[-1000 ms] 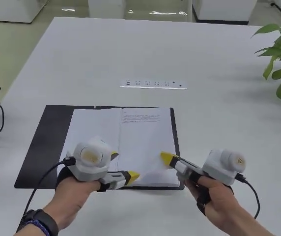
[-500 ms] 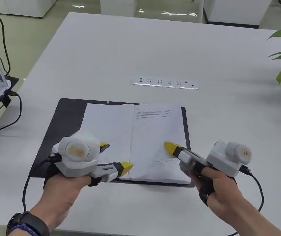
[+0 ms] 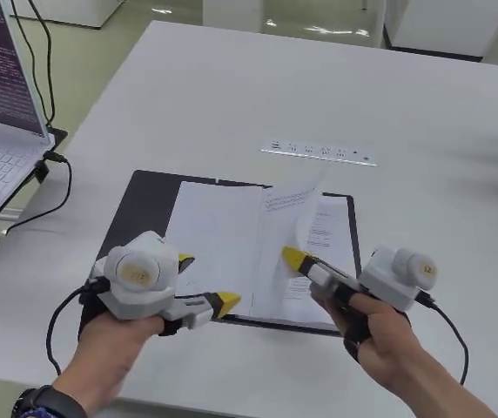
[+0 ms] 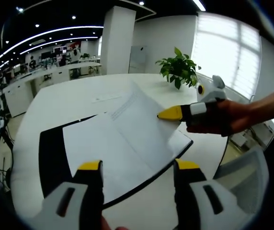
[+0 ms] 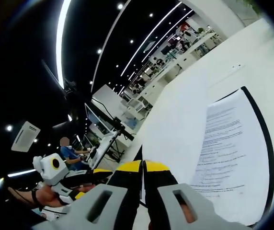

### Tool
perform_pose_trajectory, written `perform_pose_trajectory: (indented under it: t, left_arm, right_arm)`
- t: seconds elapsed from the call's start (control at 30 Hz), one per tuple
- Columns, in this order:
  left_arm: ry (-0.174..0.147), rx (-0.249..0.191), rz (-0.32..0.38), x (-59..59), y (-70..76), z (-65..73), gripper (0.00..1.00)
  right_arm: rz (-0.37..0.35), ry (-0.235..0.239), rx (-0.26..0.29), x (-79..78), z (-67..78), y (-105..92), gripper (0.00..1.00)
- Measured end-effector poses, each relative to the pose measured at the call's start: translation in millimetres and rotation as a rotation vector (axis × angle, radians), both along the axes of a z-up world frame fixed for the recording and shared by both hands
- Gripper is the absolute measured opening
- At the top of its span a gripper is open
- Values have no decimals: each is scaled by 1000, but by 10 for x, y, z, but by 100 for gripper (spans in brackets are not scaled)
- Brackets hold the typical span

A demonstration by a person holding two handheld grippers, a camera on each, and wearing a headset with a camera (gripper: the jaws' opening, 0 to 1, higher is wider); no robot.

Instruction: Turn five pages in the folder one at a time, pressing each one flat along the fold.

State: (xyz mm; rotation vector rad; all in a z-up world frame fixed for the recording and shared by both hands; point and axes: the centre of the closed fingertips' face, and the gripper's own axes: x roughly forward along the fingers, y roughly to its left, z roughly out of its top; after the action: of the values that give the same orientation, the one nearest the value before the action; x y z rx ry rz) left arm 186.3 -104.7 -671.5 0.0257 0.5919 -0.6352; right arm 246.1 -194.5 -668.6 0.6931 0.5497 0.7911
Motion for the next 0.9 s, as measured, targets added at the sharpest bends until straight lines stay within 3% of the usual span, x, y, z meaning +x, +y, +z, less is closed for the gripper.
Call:
perform_pose_trajectory:
  t: [0.67, 0.9]
  left_arm:
    - [-25, 17, 26, -226, 491, 79, 66]
    - [-31, 19, 43, -237, 716, 117, 67]
  right_arm:
    - [102, 6, 1, -56, -7, 790, 0]
    - [139, 23, -4, -92, -72, 1067, 0]
